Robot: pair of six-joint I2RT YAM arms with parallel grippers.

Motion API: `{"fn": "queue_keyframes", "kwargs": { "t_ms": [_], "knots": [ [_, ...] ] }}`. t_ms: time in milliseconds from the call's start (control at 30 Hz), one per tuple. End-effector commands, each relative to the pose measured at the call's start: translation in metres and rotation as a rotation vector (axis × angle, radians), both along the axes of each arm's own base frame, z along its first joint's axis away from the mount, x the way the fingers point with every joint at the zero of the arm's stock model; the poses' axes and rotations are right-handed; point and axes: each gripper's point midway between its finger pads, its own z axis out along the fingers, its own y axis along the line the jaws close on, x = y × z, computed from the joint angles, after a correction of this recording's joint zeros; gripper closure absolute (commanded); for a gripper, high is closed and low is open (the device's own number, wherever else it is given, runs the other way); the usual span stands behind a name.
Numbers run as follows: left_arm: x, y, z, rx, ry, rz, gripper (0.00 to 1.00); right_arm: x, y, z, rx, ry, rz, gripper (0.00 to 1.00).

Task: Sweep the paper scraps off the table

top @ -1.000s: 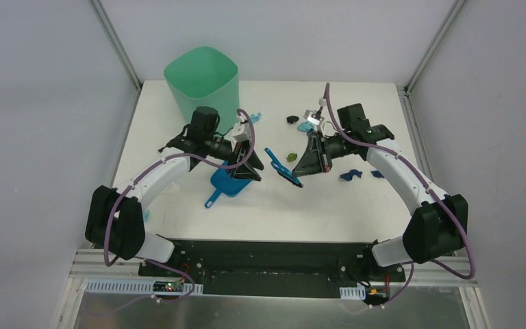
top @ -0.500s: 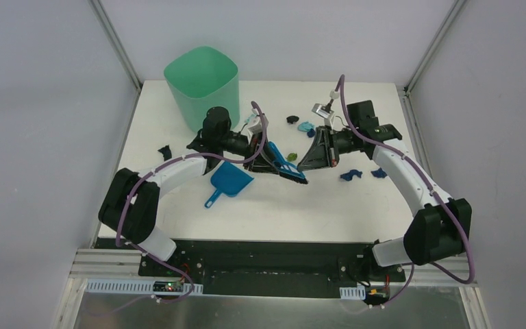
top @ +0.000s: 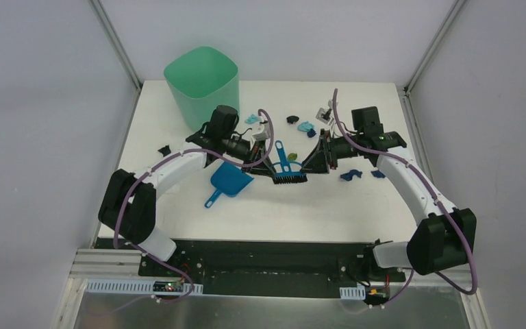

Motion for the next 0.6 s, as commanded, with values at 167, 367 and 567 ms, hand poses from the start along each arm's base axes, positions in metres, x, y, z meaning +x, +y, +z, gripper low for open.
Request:
{"fn": "queue_keyframes", "kwargs": {
  "t_ms": [167, 367, 567],
  "knots": [
    [-0.019, 0.044, -0.05, 0.434, -0.17, -0.01, 0.96, 0.02, -0.031, -0.006, -0.261, -0.34, -0.148, 0.44],
    [-0.03, 0.036, -0.05, 0.44, -0.168, -0.088, 0.99, 0.008, -0.003, 0.004, -0.135, -0.316, -0.042, 0.3],
    [-0.039, 0.022, -0.051, 0.41, -0.074, -0.14, 1.0, 0.005, 0.027, 0.007, -0.06, -0.183, 0.04, 0.35]
  ]
}}
